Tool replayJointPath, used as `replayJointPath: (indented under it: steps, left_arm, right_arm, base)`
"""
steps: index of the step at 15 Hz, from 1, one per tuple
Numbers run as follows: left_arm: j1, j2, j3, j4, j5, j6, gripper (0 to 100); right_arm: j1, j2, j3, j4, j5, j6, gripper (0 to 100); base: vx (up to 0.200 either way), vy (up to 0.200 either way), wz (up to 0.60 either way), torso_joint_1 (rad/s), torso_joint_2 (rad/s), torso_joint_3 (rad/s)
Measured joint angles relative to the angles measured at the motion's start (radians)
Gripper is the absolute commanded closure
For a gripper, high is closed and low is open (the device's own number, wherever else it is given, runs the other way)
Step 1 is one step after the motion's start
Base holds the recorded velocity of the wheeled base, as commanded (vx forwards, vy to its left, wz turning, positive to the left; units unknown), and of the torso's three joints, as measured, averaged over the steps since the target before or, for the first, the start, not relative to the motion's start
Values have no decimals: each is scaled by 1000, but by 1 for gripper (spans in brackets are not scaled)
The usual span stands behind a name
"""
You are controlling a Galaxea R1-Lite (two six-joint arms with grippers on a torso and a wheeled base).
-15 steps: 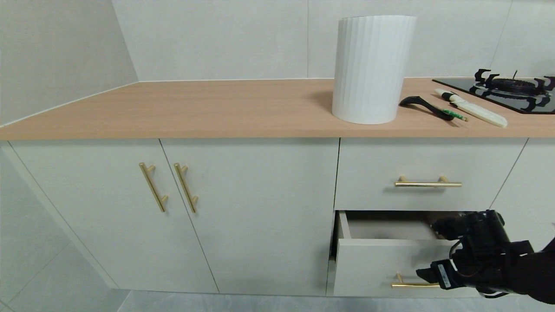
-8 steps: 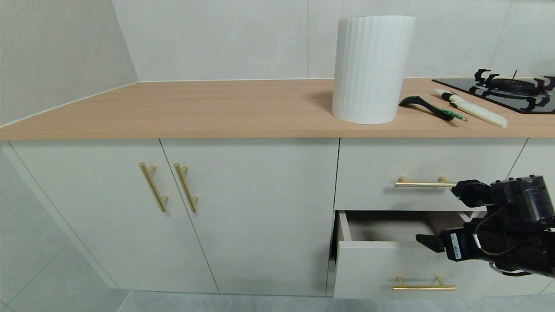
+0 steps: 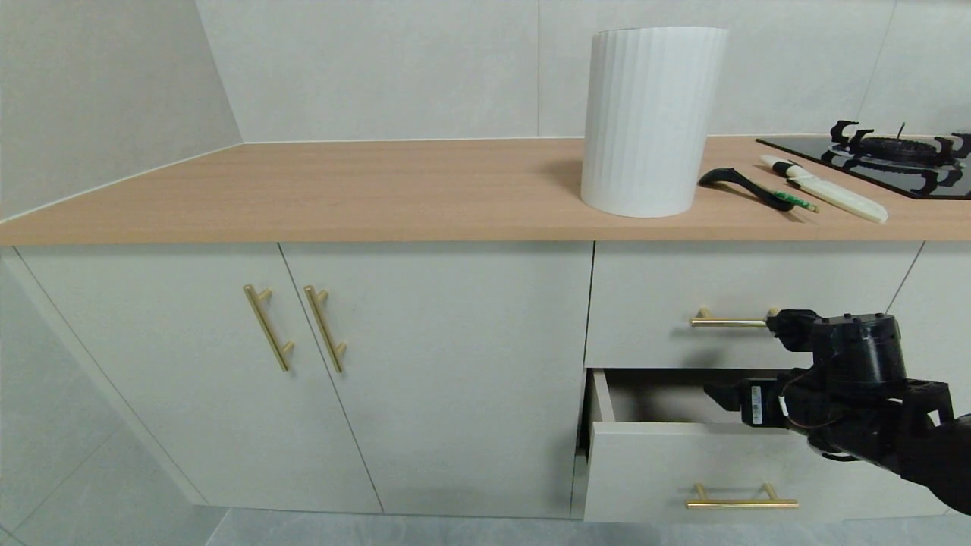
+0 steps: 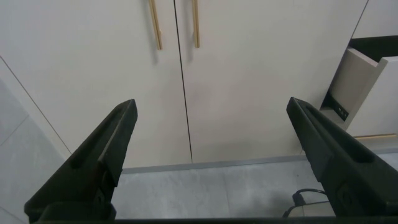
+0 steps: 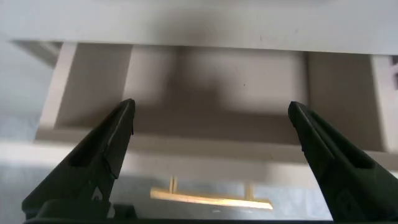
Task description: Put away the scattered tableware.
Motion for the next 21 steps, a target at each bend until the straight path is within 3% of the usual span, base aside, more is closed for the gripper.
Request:
replayJointPath:
  steps: [13, 21]
  left_arm:
    - [0, 0, 0, 0, 0, 0, 0]
    - [0, 0, 0, 0, 0, 0, 0]
  right_arm:
    - [8, 81, 20, 14, -1, -8, 0]
    - [19, -36, -16, 364, 13, -54, 0]
  base:
    - [0, 0, 0, 0, 0, 0]
    - [0, 0, 0, 0, 0, 0]
